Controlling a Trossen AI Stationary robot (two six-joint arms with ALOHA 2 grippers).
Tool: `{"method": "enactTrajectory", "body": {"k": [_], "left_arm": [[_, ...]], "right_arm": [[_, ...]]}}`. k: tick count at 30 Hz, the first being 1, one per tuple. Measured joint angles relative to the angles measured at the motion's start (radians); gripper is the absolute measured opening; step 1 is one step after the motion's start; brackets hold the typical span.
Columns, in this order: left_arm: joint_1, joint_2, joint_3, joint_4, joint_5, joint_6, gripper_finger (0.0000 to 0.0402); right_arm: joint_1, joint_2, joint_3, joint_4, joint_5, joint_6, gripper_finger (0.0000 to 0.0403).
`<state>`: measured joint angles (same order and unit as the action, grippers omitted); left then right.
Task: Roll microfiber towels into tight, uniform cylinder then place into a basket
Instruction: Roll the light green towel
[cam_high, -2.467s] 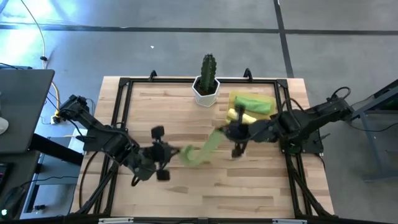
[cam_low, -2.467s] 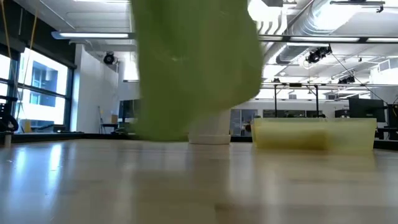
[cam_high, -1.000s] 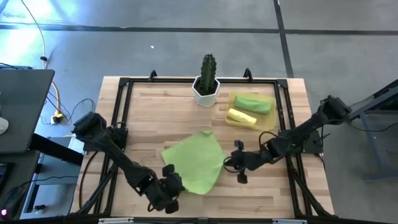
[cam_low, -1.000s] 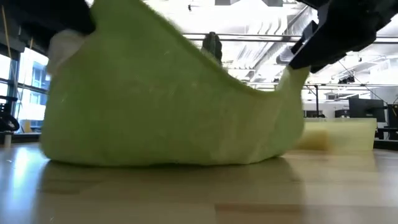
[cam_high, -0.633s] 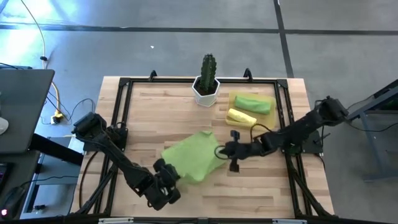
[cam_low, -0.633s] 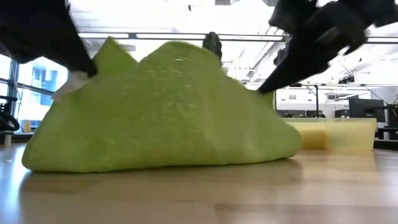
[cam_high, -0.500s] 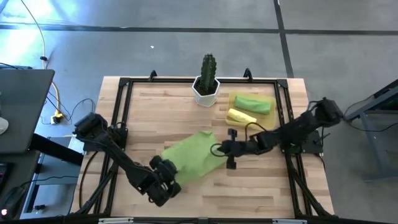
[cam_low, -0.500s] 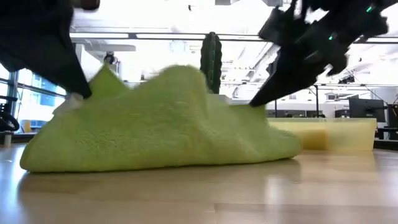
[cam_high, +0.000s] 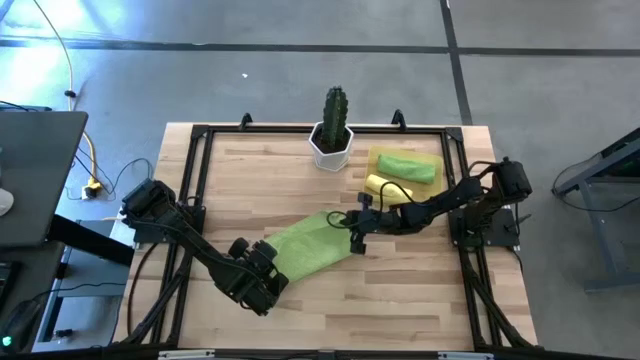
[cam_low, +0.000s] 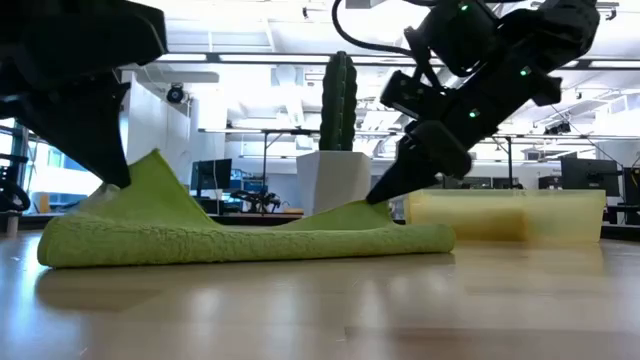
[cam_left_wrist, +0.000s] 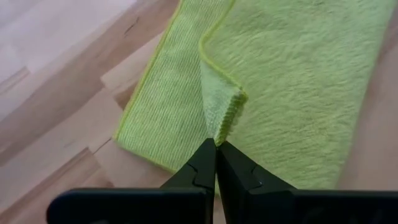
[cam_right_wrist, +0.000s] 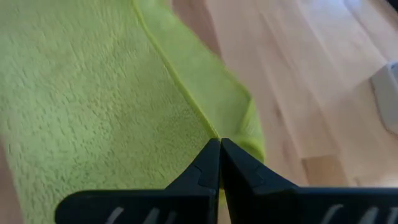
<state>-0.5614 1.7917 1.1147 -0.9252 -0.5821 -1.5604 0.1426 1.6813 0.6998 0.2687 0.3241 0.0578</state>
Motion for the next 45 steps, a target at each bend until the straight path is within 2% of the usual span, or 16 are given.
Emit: {"method": "enactTrajectory", "body": {"k": [9,20,27,33,36,40,45], "left_arm": [[0.020,0.000,-0.008,-0.018,-0.040,0.016,0.0000],[0.057,0.000,-0.008,-0.122,-0.050,-0.008,0.0000],[0.079,0.000,-0.008,-0.123,0.029,0.001,0.0000],[0.079,0.000,-0.008,-0.122,0.033,0.000,0.0000],[0.079,0.000,-0.008,-0.122,0.033,0.000,0.0000],[0.079,0.000,-0.008,-0.121,0.032,0.000,0.0000],[0.079,0.000,-0.008,-0.121,0.043,0.000,0.0000]], "right_arm": [[-0.038,0.000,0.000,0.031,0.001,-0.052,0.0000],[-0.087,0.002,0.000,0.072,0.005,-0.111,0.0001],[-0.113,0.009,0.000,0.087,-0.036,-0.111,0.0001],[-0.138,0.027,0.000,0.101,-0.091,-0.112,0.0001],[-0.143,0.051,0.000,0.116,-0.104,-0.164,0.0003],[-0.142,0.050,0.000,0.147,-0.097,-0.247,0.0037],[-0.142,0.007,0.000,0.154,-0.093,-0.228,0.0104]]}}
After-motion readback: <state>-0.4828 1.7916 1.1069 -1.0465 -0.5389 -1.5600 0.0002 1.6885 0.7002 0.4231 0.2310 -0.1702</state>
